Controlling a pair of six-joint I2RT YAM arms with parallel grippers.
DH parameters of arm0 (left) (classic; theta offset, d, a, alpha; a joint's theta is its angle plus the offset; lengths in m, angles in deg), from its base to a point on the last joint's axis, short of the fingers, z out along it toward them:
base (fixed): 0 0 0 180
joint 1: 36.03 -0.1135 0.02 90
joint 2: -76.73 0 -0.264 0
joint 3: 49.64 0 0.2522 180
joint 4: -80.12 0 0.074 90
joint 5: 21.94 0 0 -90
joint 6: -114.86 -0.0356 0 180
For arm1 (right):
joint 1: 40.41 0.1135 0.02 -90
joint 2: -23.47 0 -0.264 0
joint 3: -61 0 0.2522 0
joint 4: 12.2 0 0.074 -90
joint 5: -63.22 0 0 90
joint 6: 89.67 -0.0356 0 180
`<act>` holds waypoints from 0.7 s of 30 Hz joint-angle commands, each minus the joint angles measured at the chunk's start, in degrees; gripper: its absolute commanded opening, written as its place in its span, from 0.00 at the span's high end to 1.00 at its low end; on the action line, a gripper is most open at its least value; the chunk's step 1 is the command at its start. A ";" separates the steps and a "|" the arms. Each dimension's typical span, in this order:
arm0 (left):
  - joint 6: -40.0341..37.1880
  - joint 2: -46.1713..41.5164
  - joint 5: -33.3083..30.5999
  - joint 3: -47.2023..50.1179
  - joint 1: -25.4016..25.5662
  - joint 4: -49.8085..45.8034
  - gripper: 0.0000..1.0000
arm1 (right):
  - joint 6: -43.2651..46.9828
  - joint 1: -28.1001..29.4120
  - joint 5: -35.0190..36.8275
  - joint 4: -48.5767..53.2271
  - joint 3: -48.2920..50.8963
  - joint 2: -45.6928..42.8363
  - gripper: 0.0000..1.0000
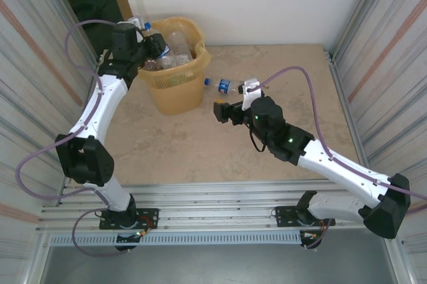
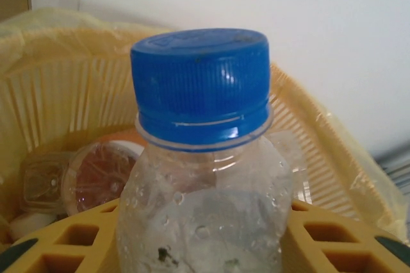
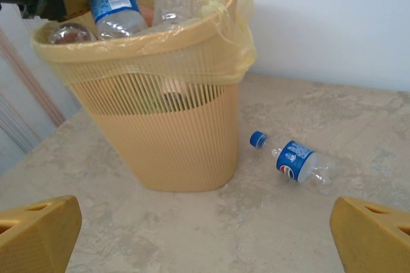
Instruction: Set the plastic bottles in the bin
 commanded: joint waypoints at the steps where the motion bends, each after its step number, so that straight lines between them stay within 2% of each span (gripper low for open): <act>1: -2.14 0.59 1.68 -0.88 -0.11 -1.78 0.58 | -1.80 -0.49 -0.18 0.09 -1.01 0.61 0.02; 5: -3.28 0.78 1.93 -0.11 0.31 -2.91 0.50 | -2.16 -0.80 -0.64 0.17 -1.01 0.99 0.02; 10: -5.67 0.05 -1.02 -0.70 1.01 -4.13 0.33 | -2.42 -1.10 -1.14 0.28 -1.21 1.36 0.02; 13: -7.61 -1.07 -3.98 -1.97 1.42 -4.62 0.32 | -2.51 -1.28 -1.24 0.35 -1.37 1.57 0.02; 18: -12.68 -2.87 -12.49 -4.12 3.23 -4.63 0.30 | -3.08 -1.55 -1.43 0.48 -1.39 2.18 0.02; 21: -15.31 -3.13 -16.37 -5.03 4.01 -3.95 0.34 | -3.39 -1.64 -1.57 0.52 -1.53 2.48 0.02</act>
